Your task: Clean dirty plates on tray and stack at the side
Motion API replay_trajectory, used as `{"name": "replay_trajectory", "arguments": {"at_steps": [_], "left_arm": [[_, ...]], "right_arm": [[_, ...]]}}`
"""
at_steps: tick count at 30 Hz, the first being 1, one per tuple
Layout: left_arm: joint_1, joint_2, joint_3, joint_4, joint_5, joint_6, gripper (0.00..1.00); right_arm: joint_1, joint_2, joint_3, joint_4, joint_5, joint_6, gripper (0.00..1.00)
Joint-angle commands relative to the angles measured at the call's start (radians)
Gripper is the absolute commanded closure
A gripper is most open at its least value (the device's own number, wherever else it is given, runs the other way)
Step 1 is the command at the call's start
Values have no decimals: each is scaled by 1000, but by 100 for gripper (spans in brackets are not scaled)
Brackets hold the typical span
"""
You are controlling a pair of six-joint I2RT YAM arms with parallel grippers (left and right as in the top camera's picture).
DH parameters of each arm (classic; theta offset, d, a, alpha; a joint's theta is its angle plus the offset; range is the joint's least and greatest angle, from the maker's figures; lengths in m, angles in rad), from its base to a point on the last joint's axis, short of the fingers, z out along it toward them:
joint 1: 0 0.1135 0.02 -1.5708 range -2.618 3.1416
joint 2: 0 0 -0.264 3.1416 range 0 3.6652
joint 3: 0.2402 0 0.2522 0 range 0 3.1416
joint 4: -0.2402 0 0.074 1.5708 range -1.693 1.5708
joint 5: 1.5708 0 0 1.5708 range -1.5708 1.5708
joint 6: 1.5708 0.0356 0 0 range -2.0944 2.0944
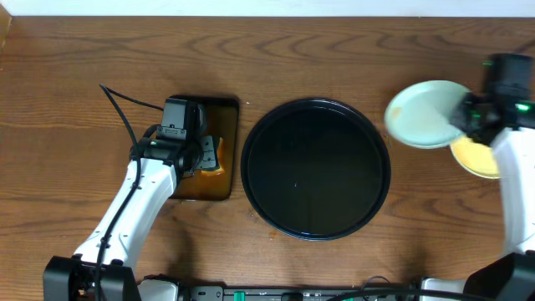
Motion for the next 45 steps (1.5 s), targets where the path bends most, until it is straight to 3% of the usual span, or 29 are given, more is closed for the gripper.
{"name": "replay_trajectory", "arguments": {"at_steps": [1,13,22,23,25,26,28,36,44,45], "left_arm": [[0,-7,-6,-2,-16,10,47],[0,-7,-6,-6,-16,10,46],[0,-7,-6,-6,-16,10,46],[0,-7,-6,-6,-16,9,46],[0,-7,-6,-6,-16,10,46],[0,-7,-6,-5,-16,10,46],[0,-7,-6,-6,-16,10,46],[0,-7,-5,-6,-16,9,35],[22,-7,60,-100,-47,-31,30],[30,-7,70,-113,-47,-36,25]], "right_arm": [[-105,-3,3,15,-76,22,99],[-366,116,3,105,-136,23,99],[-461,204,3,115,-146,22,98],[-465,209,3,117,-154,22,95],[-467,216,3,140,-208,21,68],[-465,216,3,154,-256,3,57],[-459,216,3,168,-335,-29,54],[-359,212,3,107,-510,-172,53],[-120,171,3,47,-519,-341,48],[-85,162,3,47,-519,-359,47]]}}
